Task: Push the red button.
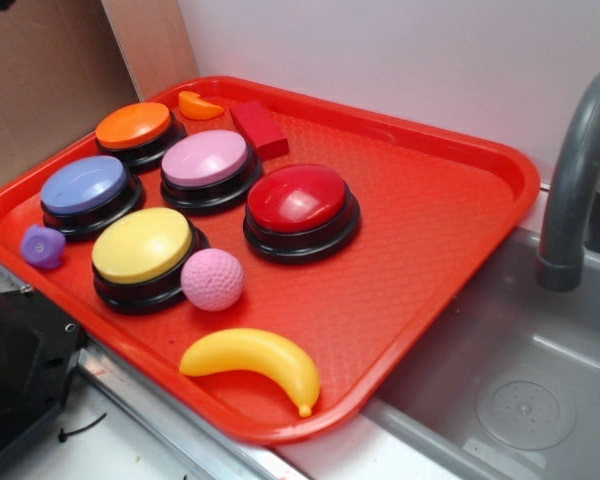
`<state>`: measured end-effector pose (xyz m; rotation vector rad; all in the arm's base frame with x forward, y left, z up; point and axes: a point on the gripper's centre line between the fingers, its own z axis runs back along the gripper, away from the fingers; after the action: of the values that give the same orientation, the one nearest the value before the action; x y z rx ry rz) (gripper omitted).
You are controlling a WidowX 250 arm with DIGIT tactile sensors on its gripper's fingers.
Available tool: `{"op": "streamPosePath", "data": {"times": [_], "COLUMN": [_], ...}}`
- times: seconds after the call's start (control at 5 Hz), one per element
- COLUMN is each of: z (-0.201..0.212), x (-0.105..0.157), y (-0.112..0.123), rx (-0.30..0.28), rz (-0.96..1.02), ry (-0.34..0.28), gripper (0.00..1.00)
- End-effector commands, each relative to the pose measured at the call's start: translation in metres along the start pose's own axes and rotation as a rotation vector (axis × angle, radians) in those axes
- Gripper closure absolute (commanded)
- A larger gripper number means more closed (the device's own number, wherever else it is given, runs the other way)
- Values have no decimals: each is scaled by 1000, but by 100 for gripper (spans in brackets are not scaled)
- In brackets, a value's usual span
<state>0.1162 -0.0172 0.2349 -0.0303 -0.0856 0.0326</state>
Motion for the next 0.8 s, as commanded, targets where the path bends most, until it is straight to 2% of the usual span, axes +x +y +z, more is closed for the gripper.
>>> {"op": "streamPosePath", "data": {"times": [0.0, 0.2, 0.4, 0.6], "z": [0, -44, -89, -122], "x": [0, 46, 82, 127], "y": [0, -25, -57, -72], "rx": [0, -77, -172, -112], "rz": [0, -201, -440, -509], "ry": [0, -9, 36, 30], "gripper": [0, 0, 0, 0]}}
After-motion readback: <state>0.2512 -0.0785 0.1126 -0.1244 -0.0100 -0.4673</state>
